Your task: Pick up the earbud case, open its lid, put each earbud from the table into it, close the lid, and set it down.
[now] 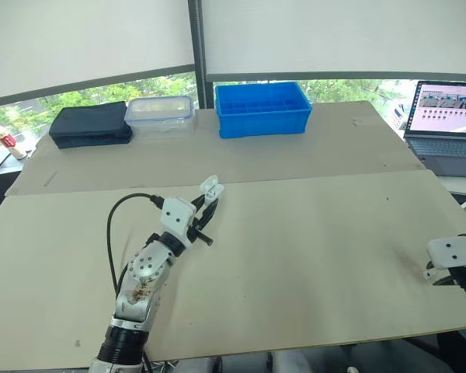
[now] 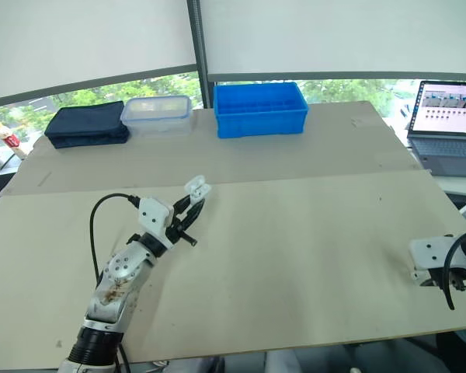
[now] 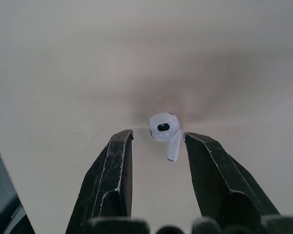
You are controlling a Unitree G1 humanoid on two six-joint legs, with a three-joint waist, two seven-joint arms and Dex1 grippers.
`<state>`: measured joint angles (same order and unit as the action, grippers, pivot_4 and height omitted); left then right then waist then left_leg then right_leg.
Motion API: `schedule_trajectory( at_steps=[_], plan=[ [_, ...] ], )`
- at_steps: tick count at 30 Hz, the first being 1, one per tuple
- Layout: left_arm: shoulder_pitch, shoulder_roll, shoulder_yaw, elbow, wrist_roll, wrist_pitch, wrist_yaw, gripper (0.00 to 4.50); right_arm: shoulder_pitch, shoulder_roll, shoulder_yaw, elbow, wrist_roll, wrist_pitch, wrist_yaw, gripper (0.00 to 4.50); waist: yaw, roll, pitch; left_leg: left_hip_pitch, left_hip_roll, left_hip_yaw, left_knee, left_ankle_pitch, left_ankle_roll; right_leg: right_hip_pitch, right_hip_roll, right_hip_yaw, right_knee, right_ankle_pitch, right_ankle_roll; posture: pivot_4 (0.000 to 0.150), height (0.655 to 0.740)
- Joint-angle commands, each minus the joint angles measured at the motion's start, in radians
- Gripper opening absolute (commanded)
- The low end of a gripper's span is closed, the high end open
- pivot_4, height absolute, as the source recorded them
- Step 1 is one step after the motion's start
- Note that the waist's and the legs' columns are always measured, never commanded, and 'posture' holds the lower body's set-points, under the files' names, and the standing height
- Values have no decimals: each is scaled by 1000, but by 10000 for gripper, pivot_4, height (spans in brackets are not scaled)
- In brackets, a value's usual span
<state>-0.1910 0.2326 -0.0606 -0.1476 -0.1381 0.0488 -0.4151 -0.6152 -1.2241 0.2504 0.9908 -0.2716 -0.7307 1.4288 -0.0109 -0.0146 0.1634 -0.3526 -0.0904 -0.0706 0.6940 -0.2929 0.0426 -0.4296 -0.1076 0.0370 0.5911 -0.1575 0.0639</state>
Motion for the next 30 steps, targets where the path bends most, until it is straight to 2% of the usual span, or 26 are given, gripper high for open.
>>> schedule_trajectory(
  at_steps=[1, 28, 30],
  plan=[
    [-16, 5, 9, -43, -2, -7, 3, 5879, -12, 2, -6, -17, 15, -14, 7, 19066, 0, 0, 0, 0, 0, 0, 0, 0, 0, 0, 0, 0, 0, 0, 0, 1500, 7400],
    [11, 13, 10, -80, -3, 11, 7, 5879, -65, 29, 48, 32, -50, -69, -32, 19066, 0, 0, 0, 0, 0, 0, 0, 0, 0, 0, 0, 0, 0, 0, 0, 1500, 7400],
    [10, 13, 9, -80, -3, 12, 7, 5879, -63, 30, 49, 31, -50, -79, -33, 13665, -1, 0, 0, 0, 0, 0, 0, 0, 0, 0, 0, 0, 0, 0, 0, 1500, 7400]
  ],
)
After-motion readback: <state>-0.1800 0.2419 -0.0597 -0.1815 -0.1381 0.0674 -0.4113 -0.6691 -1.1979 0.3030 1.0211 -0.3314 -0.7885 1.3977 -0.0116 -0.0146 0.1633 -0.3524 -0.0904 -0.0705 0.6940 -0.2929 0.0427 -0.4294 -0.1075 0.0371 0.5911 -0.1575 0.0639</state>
